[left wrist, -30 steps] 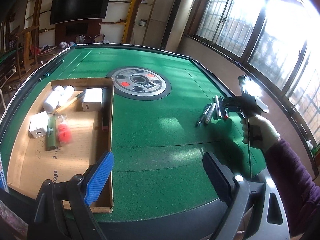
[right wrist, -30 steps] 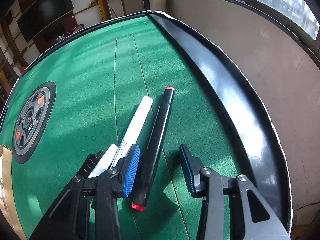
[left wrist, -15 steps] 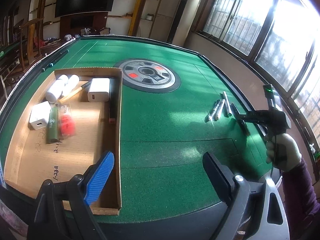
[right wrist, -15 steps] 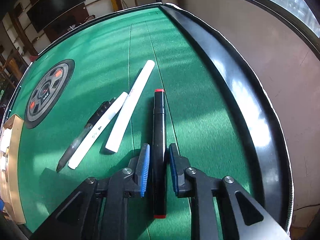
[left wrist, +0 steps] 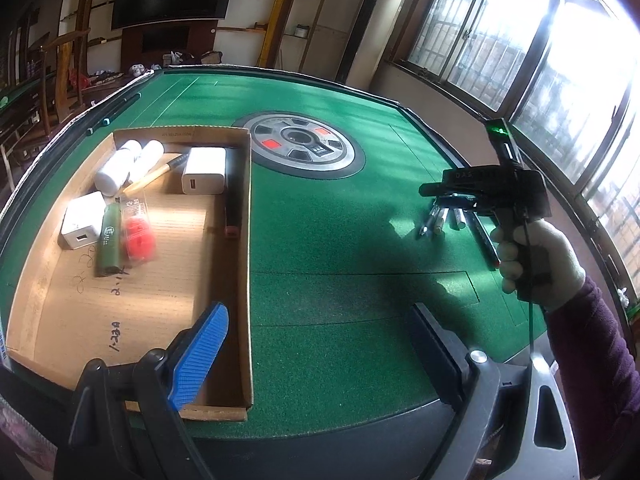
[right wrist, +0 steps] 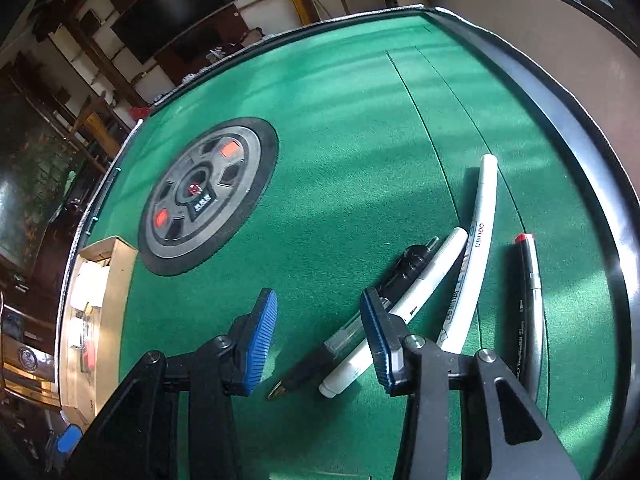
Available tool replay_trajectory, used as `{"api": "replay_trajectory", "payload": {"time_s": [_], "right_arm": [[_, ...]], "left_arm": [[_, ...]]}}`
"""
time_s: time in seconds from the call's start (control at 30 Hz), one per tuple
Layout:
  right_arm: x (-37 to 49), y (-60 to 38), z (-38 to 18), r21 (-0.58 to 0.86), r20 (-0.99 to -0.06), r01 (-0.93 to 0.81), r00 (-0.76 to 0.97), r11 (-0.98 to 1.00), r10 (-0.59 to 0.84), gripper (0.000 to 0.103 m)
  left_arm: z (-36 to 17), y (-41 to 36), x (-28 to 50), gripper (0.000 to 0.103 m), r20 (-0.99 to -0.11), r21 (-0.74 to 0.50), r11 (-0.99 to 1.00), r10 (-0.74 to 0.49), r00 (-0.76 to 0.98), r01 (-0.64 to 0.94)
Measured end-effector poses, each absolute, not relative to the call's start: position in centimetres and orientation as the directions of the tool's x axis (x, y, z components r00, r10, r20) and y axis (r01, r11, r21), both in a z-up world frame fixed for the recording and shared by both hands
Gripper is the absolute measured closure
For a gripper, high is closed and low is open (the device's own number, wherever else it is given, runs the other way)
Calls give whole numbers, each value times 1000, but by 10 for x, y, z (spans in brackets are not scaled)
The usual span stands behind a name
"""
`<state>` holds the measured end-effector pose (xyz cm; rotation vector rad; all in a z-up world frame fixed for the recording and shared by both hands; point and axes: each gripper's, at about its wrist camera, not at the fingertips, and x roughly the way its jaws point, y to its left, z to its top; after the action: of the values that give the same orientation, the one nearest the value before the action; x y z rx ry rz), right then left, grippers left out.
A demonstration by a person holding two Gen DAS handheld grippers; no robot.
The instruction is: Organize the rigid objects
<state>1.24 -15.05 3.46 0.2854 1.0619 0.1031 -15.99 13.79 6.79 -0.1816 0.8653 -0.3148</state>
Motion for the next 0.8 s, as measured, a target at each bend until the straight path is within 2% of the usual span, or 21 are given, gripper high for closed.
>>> {"api": "replay_trajectory", "payload": {"time_s": [0.03,0.13,0.37,0.4,0.43,0.47,0.8], "right_arm": [[14,-148,35,246,-850,60,493,967,185,65],[19,-142,33,111,-883,110,467,988,47,65],[31,-127,23,-9,-899,131,432,991,-65,66],[31,-124,23,-11,-897,118,438,993,-62,72],[30,-119,23,-15,-894,107,443,994,-61,86],[28,-115,24,4,-896,98,442,995,-40,89],[-21,-58,22,260,-889,-39,381,965,255,89]], "left_arm": [[68,141,-160,10,-716,-284,939,-343,608,196],[65,148,-158,10,-710,-298,936,-350,611,189],[59,154,-156,10,-710,-331,926,-372,598,183],[59,155,-156,10,-709,-331,926,-372,599,183],[59,156,-156,10,-708,-333,925,-373,600,182],[60,157,-156,10,-707,-335,925,-373,601,180],[63,152,-157,10,-706,-346,919,-389,591,192]]}}
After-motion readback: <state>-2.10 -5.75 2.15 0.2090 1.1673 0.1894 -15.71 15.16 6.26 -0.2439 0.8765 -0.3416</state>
